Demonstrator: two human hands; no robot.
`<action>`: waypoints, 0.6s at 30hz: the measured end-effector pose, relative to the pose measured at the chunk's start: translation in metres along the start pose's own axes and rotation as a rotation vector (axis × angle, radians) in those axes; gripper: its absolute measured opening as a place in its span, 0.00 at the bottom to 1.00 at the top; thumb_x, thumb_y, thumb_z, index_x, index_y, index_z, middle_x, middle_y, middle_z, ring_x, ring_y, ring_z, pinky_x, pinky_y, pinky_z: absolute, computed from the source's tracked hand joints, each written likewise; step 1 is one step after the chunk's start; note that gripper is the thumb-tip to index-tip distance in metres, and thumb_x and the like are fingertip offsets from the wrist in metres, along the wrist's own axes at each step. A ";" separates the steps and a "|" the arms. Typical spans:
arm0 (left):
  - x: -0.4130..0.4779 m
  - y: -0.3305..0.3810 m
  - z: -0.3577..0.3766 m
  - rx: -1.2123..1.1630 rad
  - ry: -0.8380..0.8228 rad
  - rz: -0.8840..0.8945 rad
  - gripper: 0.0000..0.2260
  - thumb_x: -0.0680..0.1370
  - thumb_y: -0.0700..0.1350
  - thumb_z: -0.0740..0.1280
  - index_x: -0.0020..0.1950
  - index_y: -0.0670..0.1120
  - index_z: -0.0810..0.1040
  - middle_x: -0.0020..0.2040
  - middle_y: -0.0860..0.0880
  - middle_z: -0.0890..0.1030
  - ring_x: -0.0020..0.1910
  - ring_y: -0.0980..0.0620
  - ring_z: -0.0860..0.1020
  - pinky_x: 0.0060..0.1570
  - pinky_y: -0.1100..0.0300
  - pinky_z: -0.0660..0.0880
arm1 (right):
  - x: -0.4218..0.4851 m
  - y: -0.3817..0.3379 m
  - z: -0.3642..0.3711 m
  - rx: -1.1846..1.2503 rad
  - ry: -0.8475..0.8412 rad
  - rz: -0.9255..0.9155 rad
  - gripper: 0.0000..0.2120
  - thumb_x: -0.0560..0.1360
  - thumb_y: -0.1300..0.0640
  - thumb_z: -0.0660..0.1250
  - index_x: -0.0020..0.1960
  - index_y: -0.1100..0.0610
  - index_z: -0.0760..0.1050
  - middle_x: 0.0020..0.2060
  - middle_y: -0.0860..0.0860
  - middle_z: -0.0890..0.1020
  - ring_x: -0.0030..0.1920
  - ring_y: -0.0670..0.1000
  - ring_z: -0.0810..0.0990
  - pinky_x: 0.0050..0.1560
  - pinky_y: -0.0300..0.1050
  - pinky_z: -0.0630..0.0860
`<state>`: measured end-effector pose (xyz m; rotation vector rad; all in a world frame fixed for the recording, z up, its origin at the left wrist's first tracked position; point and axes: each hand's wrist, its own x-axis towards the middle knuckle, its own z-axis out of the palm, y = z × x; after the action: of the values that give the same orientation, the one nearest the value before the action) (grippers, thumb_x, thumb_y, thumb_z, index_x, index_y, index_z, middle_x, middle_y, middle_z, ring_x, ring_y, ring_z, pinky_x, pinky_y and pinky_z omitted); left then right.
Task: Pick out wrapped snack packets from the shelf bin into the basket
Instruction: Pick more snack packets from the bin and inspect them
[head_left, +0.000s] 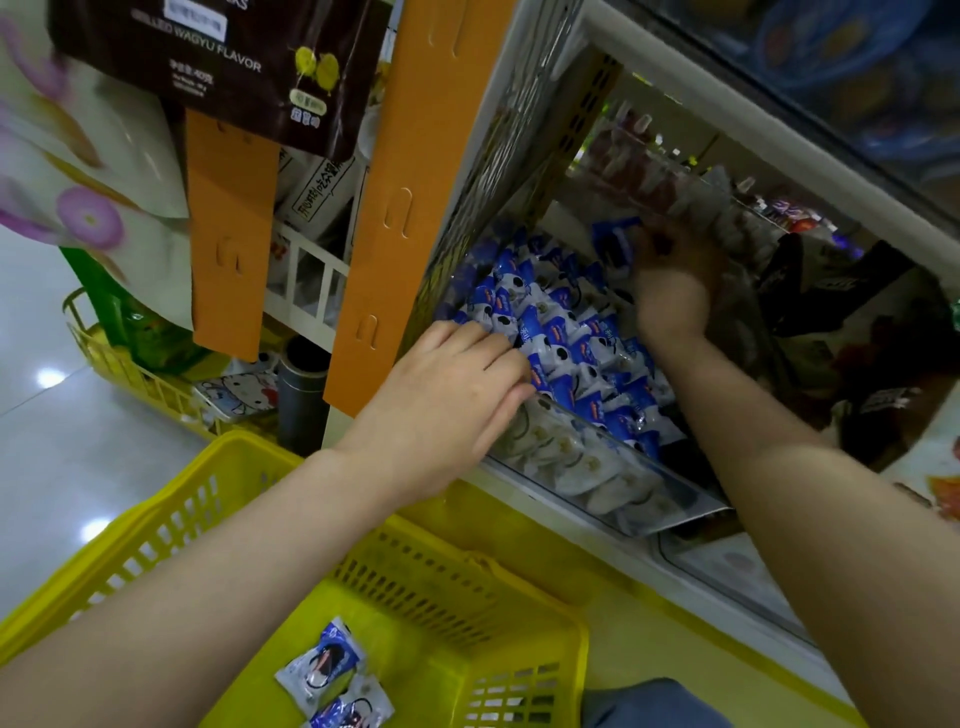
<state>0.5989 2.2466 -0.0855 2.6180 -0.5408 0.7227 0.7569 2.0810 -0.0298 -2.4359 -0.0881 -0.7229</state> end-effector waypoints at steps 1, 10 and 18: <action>-0.003 0.002 -0.003 -0.071 0.017 -0.012 0.16 0.80 0.48 0.52 0.51 0.44 0.77 0.47 0.47 0.78 0.50 0.47 0.75 0.55 0.58 0.64 | -0.014 -0.012 -0.002 0.053 -0.016 -0.085 0.11 0.79 0.57 0.60 0.59 0.57 0.75 0.51 0.50 0.80 0.41 0.36 0.72 0.39 0.22 0.67; -0.083 0.004 -0.020 -0.534 0.246 -0.453 0.05 0.79 0.47 0.56 0.53 0.52 0.68 0.48 0.53 0.73 0.48 0.57 0.72 0.48 0.63 0.68 | -0.153 -0.086 -0.037 0.477 0.020 -0.798 0.08 0.76 0.62 0.64 0.50 0.63 0.80 0.46 0.48 0.80 0.48 0.48 0.79 0.50 0.44 0.76; -0.139 -0.003 -0.040 -1.018 0.247 -0.902 0.20 0.71 0.27 0.60 0.51 0.50 0.76 0.47 0.56 0.81 0.45 0.62 0.77 0.45 0.70 0.73 | -0.249 -0.097 0.013 0.751 -0.521 -0.013 0.06 0.77 0.60 0.63 0.44 0.57 0.78 0.39 0.50 0.82 0.39 0.45 0.79 0.42 0.44 0.76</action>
<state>0.4735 2.3031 -0.1303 1.5093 0.3091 0.3026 0.5300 2.1932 -0.1163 -1.8242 -0.4851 -0.0074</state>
